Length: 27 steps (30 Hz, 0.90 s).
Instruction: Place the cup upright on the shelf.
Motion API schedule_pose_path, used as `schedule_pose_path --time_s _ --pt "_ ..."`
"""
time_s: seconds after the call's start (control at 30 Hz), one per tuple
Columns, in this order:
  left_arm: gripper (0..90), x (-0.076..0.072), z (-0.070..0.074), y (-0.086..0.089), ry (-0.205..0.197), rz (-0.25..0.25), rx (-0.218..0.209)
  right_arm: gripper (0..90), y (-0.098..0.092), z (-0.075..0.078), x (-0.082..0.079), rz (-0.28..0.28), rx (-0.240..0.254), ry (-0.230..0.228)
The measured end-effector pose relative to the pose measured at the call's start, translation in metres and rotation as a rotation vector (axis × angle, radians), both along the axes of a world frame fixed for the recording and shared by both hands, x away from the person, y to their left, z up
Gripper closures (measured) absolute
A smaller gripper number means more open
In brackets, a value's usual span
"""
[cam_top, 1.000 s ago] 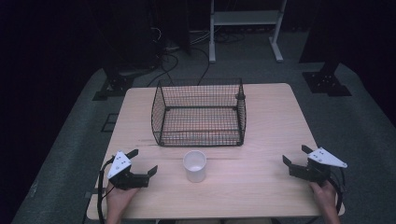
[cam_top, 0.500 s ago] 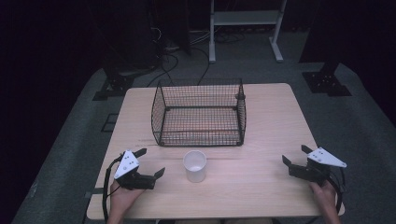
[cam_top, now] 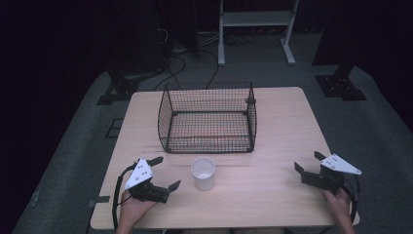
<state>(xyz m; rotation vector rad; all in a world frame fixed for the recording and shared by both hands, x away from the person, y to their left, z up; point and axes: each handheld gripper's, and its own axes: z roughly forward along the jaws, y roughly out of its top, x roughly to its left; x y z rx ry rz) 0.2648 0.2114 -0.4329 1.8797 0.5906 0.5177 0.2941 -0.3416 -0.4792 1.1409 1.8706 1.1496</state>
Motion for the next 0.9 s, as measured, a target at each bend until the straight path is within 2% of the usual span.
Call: schedule_pose_path --time_s 0.1,0.33,0.57,0.7,0.9 --pt "2.3 -0.001 -0.001 -0.006 0.010 -0.021 -0.004 13.1 0.000 0.000 0.000 -0.001 0.001 0.000" --pt "2.3 0.002 -0.002 -0.017 0.028 -0.058 0.017 13.1 0.000 0.000 0.000 0.000 0.001 0.000" --pt "2.3 0.006 -0.004 -0.025 0.045 -0.067 0.035 13.1 0.000 0.000 0.000 0.001 0.001 -0.001" --pt "2.3 0.009 -0.004 -0.031 0.054 -0.081 0.062 13.1 0.000 0.000 0.000 0.003 0.000 -0.001" --pt "2.3 0.013 -0.005 -0.039 0.071 -0.093 0.073 13.1 0.000 0.000 0.000 0.003 0.002 -0.001"
